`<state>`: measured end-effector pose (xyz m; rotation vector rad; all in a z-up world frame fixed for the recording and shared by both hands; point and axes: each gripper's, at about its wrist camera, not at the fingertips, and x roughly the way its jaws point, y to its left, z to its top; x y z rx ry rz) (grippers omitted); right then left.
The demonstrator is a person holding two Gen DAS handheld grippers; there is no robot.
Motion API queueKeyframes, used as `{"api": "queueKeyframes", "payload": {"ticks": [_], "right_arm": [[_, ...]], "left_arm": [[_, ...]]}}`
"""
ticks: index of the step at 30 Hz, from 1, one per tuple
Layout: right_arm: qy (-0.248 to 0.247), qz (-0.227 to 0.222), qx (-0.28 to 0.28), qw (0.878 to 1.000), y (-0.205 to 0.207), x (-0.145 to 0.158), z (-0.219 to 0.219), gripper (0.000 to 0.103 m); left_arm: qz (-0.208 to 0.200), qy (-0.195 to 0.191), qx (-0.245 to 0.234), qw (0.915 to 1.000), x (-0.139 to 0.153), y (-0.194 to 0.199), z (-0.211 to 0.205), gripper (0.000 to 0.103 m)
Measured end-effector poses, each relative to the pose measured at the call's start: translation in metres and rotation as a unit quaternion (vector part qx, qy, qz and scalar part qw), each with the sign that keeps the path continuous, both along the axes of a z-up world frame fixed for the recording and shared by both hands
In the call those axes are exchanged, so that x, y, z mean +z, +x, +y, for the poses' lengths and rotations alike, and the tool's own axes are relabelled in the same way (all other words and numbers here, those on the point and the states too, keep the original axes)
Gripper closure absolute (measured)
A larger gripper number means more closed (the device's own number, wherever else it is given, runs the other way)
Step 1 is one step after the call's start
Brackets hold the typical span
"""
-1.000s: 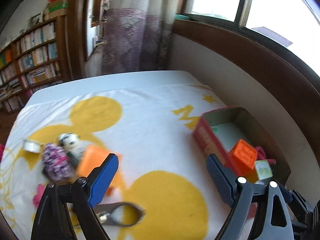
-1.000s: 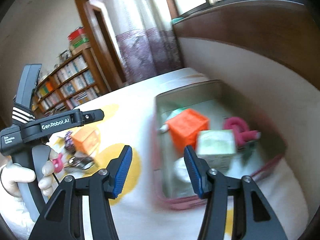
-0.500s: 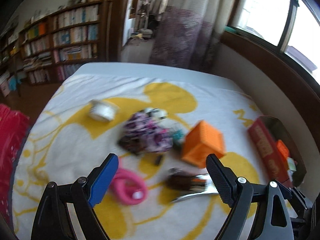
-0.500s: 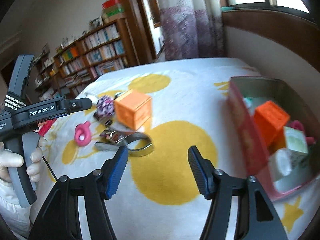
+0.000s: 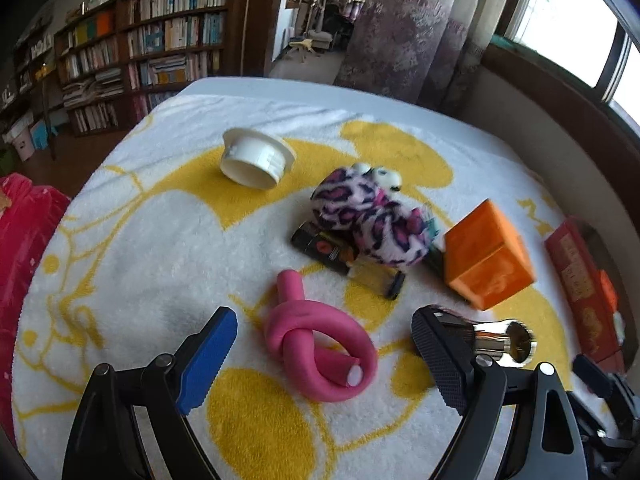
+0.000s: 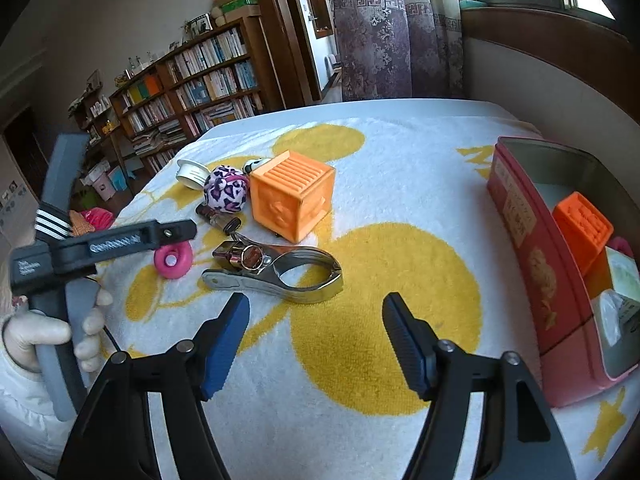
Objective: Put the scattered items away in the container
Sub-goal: 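Withdraw both grippers from the tin back over the remaining items, then grasp the pink foam knot with left gripper while right grasps the dark perfume bottle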
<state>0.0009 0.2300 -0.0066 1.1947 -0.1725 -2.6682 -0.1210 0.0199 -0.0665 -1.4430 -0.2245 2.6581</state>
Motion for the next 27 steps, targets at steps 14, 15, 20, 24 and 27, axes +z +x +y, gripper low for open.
{"api": "queueKeyframes", "payload": {"ticks": [14,15,20,24,27], "right_arm": [[0.009,0.000,0.035,0.999,-0.012,0.001,-0.022,0.030],[0.010,0.001,0.042,0.999,-0.014,0.001,-0.027,0.030],[0.022,-0.006,0.061,0.998,-0.034,-0.006,-0.047,0.032],[0.031,-0.015,0.067,0.997,-0.048,-0.014,-0.060,0.038],[0.047,-0.018,0.071,0.996,-0.056,-0.020,-0.071,0.045]], "left_arm": [[0.009,0.013,-0.015,0.9998,-0.006,0.005,-0.003,0.044],[0.010,0.017,-0.014,0.9997,-0.006,0.006,-0.005,0.044],[0.011,0.032,-0.006,0.9994,-0.005,0.006,-0.015,0.044],[0.005,0.045,0.000,0.9990,-0.007,0.005,-0.021,0.044],[0.005,0.047,-0.001,0.9989,-0.007,0.005,-0.021,0.044]]}}
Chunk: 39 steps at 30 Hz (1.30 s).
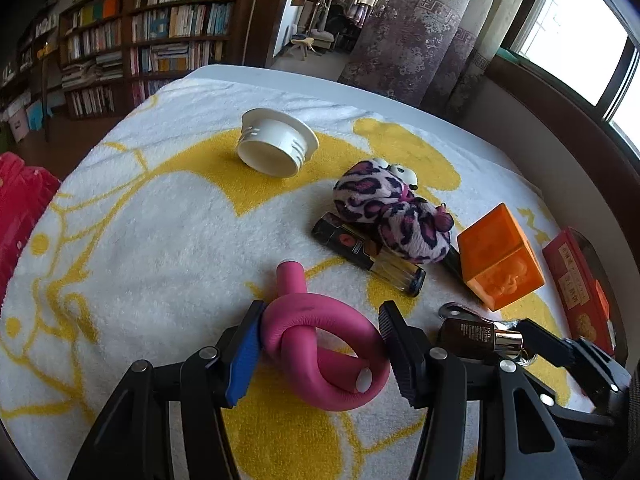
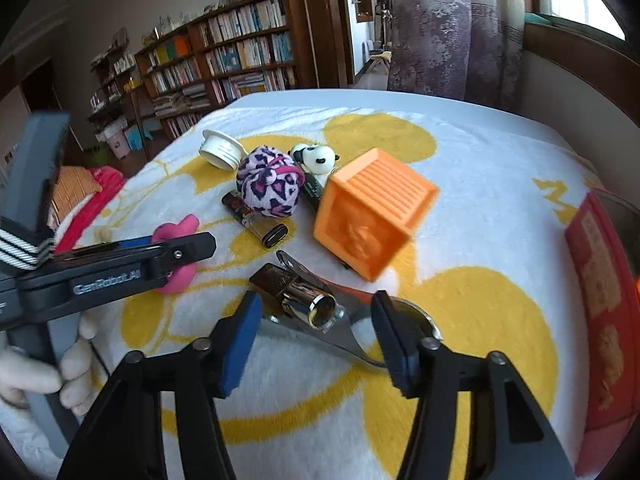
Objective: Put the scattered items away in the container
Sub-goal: 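Grasp the pink foam knot with left gripper while right grasps the dark perfume bottle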
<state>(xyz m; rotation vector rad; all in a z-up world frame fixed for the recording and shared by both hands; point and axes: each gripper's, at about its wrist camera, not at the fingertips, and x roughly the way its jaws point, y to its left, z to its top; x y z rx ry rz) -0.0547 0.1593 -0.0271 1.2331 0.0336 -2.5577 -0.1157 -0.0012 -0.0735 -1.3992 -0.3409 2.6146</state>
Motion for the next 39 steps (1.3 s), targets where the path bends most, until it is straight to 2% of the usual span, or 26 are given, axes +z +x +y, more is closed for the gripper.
{"api": "queueKeyframes", "payload": {"ticks": [6,7,16,25,26,28,33,36,39], "right_arm": [[0.042,0.034,0.013,0.998,0.008,0.003,-0.014,0.076],[0.041,0.035,0.017,0.998,0.010,0.004,-0.015,0.078],[-0.019,0.041,0.004,0.999,0.027,0.023,0.003,0.085],[-0.041,0.057,0.005,0.997,0.056,0.045,0.011,0.086],[-0.043,0.061,0.004,0.997,0.061,0.048,0.014,0.088],[-0.043,0.061,0.004,0.997,0.070,0.051,0.019,0.098],[-0.023,0.030,-0.004,0.999,0.085,0.037,0.034,0.098],[-0.051,-0.004,-0.018,0.999,0.086,0.021,0.048,0.096],[-0.064,-0.014,-0.022,0.998,0.086,0.016,0.054,0.081]], "left_arm": [[0.000,0.003,0.000,1.0000,-0.001,0.001,-0.001,0.044],[0.001,0.002,0.000,1.0000,-0.001,0.001,-0.001,0.044],[0.002,-0.002,0.001,1.0000,-0.001,0.001,0.000,0.044],[0.004,-0.002,0.001,1.0000,-0.001,0.002,-0.001,0.044],[0.004,-0.002,0.002,1.0000,-0.001,0.002,-0.001,0.044],[0.004,-0.002,0.002,1.0000,-0.001,0.002,0.000,0.044],[0.005,-0.007,0.000,1.0000,-0.001,0.002,0.002,0.044],[0.005,-0.007,-0.001,1.0000,-0.001,0.003,0.002,0.044],[0.006,-0.008,-0.001,0.9999,-0.001,0.004,0.003,0.044]]}}
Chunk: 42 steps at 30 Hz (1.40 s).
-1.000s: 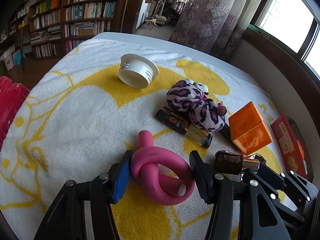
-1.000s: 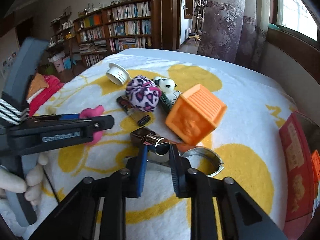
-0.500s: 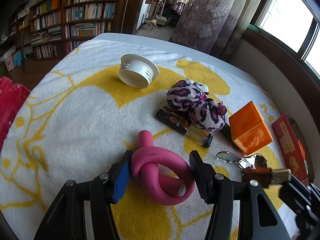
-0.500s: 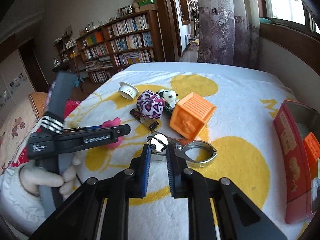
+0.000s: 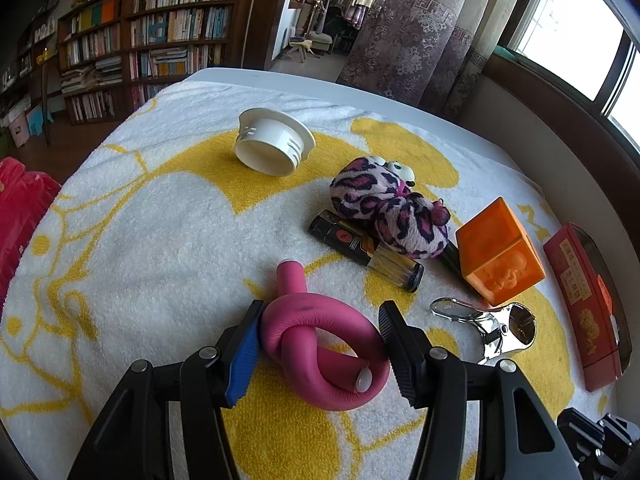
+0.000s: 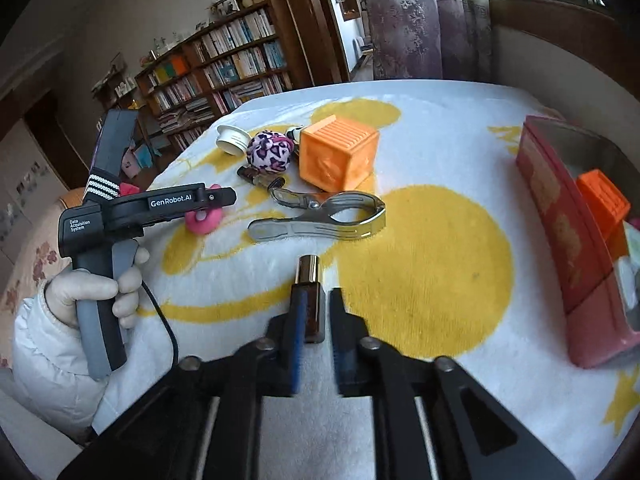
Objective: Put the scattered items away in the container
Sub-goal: 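Grasp the pink foam knot with left gripper while right grasps the dark perfume bottle, then carry the pink knot and perfume bottle into the pink tin and release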
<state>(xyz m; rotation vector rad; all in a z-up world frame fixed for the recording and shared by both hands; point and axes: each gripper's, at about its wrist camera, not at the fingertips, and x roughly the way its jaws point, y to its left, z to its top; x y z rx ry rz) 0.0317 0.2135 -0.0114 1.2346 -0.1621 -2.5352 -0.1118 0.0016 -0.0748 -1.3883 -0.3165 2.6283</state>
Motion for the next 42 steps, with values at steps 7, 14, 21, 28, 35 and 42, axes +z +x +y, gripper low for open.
{"api": "queueKeyframes", "payload": {"ticks": [7,14,21,28,35,42], "right_arm": [[0.047,0.013,-0.011,0.999,-0.001,-0.004,-0.013,0.038],[0.111,-0.012,0.005,0.994,-0.012,-0.026,-0.037,0.078],[0.066,-0.003,-0.014,0.998,-0.005,-0.015,-0.019,0.081],[0.036,0.039,-0.059,0.997,0.013,0.012,0.014,0.081],[0.022,0.072,-0.127,0.989,0.029,0.033,0.065,0.081],[0.017,0.101,-0.217,0.971,0.048,0.052,0.131,0.081]], "left_arm": [[0.001,0.003,-0.005,1.0000,0.001,0.001,0.002,0.044],[0.002,0.005,-0.008,1.0000,0.001,0.001,0.003,0.044],[0.007,0.001,-0.011,0.9999,0.005,0.003,0.006,0.044],[0.022,0.000,-0.025,0.9994,0.021,0.013,0.018,0.044],[0.037,0.001,-0.063,0.9973,0.041,0.024,0.051,0.044],[0.049,-0.002,-0.108,0.9930,0.059,0.028,0.097,0.044]]}}
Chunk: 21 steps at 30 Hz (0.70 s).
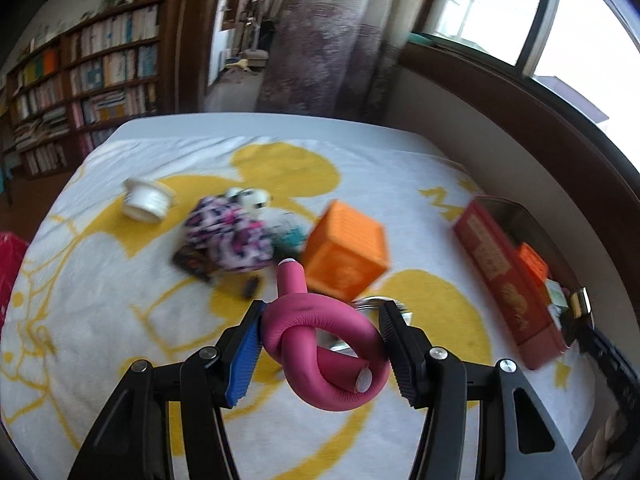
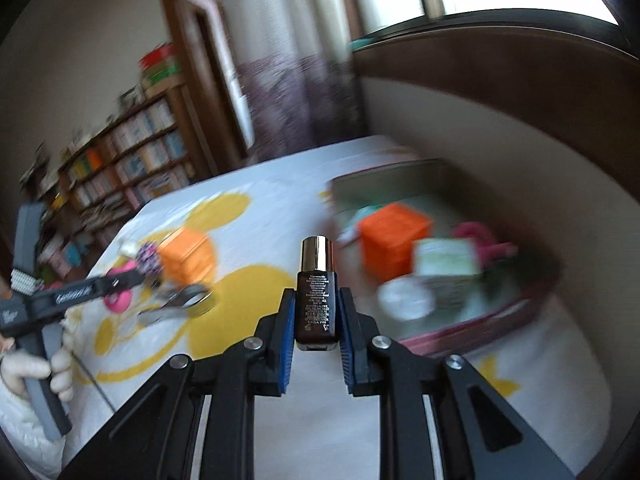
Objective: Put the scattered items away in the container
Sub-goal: 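Carry the pink knot and perfume bottle into the pink tin and release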
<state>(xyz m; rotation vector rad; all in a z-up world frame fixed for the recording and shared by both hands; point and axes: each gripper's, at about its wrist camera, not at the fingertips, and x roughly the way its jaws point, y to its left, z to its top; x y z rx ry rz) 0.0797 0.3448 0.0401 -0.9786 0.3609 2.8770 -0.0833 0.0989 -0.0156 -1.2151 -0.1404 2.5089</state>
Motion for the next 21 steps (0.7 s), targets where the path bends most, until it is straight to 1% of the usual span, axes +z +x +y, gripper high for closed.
{"api": "queueKeyframes", "payload": {"ticks": [5,10,12,16,21], "right_arm": [[0.002,0.017,-0.057,0.998,0.007,0.008,0.047,0.081],[0.017,0.013,-0.104,0.994,0.000,0.002,0.087,0.081],[0.009,0.009,-0.110,0.994,-0.005,-0.002,0.099,0.081],[-0.003,0.003,-0.104,0.995,-0.013,-0.007,0.111,0.081],[-0.020,0.008,-0.095,0.995,-0.017,-0.010,0.121,0.080]], "left_arm": [[0.011,-0.009,-0.032,0.9994,0.011,0.002,0.039,0.044],[0.021,-0.022,-0.060,0.9977,0.021,0.004,0.080,0.044],[0.023,-0.026,-0.069,0.9970,0.023,0.003,0.095,0.044],[0.029,-0.033,-0.089,0.9950,0.031,-0.001,0.128,0.044],[0.037,-0.040,-0.110,0.9924,0.037,-0.008,0.168,0.044]]}}
